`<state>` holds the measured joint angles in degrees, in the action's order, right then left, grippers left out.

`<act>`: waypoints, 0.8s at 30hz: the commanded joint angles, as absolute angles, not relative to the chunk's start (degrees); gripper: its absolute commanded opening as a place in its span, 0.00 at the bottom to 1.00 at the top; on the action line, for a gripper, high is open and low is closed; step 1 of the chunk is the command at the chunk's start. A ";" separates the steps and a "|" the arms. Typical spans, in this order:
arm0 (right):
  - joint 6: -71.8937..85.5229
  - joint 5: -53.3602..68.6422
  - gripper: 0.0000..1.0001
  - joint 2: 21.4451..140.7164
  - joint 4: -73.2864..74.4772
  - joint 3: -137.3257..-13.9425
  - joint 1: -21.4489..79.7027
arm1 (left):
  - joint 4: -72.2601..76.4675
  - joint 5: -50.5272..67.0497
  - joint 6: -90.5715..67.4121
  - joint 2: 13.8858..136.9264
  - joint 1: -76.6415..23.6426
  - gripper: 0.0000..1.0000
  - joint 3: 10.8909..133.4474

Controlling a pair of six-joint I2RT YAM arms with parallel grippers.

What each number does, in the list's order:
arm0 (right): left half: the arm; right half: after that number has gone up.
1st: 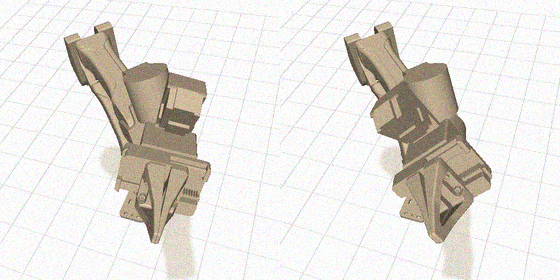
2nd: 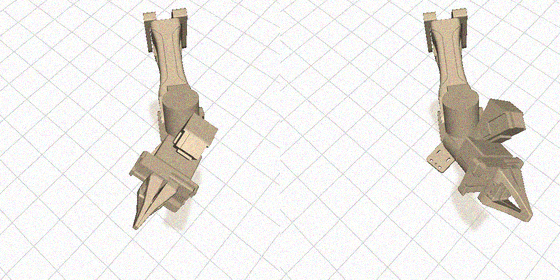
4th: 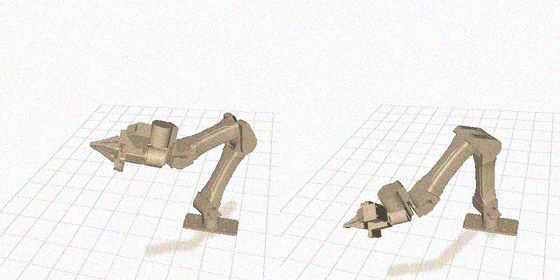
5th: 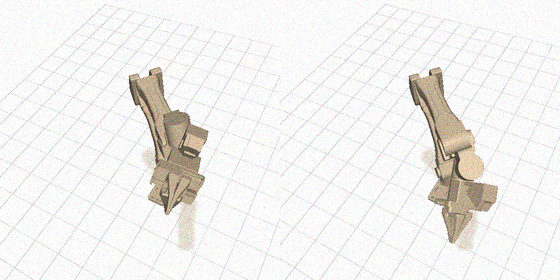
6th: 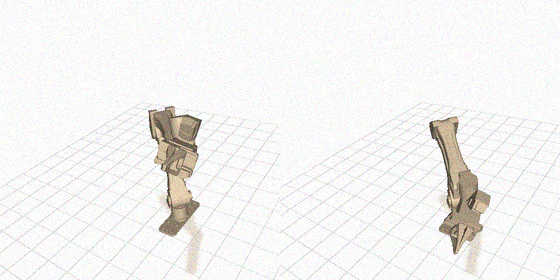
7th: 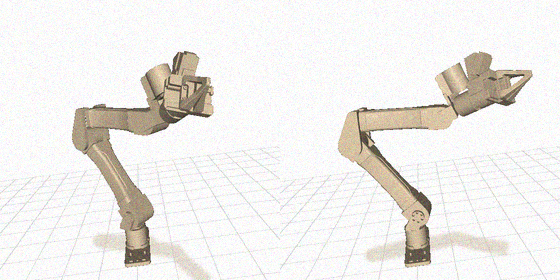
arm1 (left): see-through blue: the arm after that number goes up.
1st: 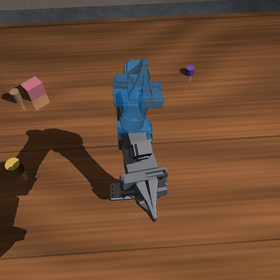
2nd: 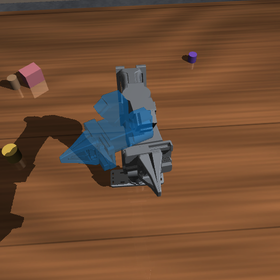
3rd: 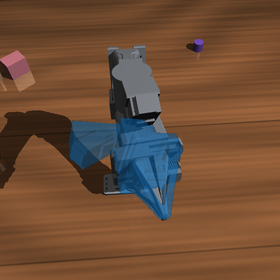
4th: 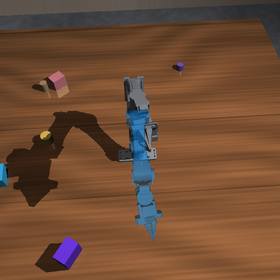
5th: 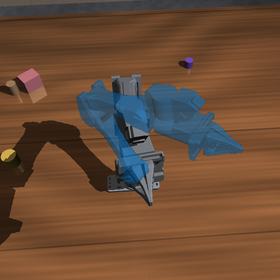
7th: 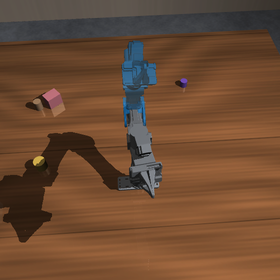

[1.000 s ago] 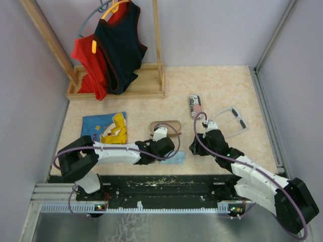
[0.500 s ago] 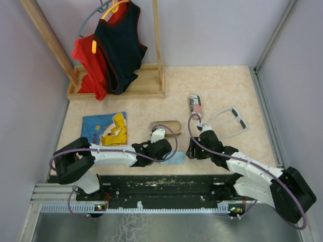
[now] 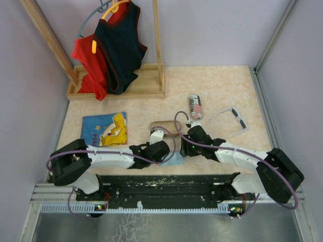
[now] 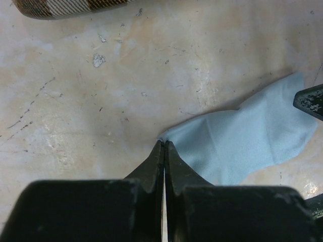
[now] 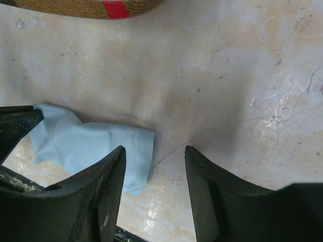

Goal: Organize the sunglasses
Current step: Pick up the glasses cleaning cloth from the center of the board.

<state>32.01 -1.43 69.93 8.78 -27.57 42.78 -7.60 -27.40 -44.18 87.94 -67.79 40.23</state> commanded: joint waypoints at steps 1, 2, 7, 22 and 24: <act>30.08 -1.61 0.50 72.11 9.64 -31.99 43.87 | -9.42 -25.32 -44.67 87.88 -68.13 0.01 38.49; 29.95 -1.51 0.50 72.57 10.03 -32.34 44.00 | -9.27 -25.25 -44.66 87.83 -68.16 0.01 38.43; 29.79 -2.85 0.48 74.71 12.57 -33.75 44.94 | -8.83 -25.22 -44.48 87.42 -68.23 0.01 38.25; 30.15 -7.81 0.47 81.79 19.49 -38.43 49.85 | -8.46 -25.47 -43.81 86.10 -68.28 0.01 37.71; 30.15 -7.87 0.46 82.39 20.22 -38.86 50.10 | -8.35 -25.49 -43.86 86.05 -68.26 0.01 37.78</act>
